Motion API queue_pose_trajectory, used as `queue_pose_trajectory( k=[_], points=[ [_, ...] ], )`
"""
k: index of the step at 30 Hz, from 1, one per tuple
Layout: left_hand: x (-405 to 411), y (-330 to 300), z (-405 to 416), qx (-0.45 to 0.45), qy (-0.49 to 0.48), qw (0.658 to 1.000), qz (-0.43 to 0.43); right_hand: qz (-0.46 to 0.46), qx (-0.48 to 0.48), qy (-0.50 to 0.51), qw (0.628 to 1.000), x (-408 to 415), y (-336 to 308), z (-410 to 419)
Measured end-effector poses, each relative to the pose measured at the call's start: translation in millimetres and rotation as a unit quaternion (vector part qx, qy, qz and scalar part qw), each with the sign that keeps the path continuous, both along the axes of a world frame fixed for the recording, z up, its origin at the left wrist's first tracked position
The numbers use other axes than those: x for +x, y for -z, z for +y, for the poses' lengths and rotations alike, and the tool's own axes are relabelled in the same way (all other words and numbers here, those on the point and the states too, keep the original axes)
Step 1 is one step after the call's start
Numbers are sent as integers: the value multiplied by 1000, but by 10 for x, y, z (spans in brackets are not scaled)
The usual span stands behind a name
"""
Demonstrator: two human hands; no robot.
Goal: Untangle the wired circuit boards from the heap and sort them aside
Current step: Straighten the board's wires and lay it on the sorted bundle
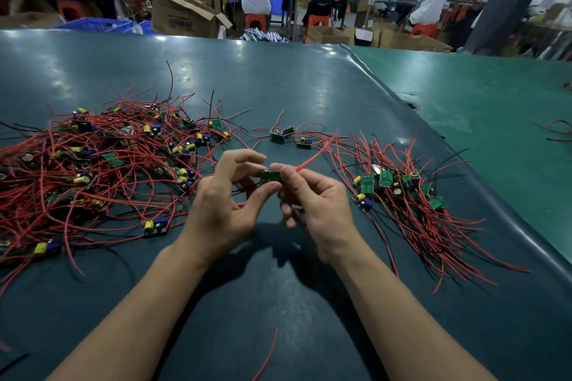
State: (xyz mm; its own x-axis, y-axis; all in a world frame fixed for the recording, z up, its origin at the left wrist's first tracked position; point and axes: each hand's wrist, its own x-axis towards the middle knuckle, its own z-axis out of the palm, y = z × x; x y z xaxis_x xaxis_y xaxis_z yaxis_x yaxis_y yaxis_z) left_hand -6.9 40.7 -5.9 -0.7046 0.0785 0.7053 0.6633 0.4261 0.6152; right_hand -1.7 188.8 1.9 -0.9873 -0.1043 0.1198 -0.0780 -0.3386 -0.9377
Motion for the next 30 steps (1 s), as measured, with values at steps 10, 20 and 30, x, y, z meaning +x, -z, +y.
queue_pose_trajectory(
  k=[10, 20, 30],
  points=[
    [-43, 25, 6, -17, -17, 999, 30, -1, -16, 220, 975, -174, -7, 182],
    [-21, 19, -30, 5, -44, 998, 38, -46, -140, 358, 922, -260, -57, 461],
    [5, 10, -73, -47, -21, 996, 69, -7, 121, -80, 989, 58, 39, 40]
  ],
)
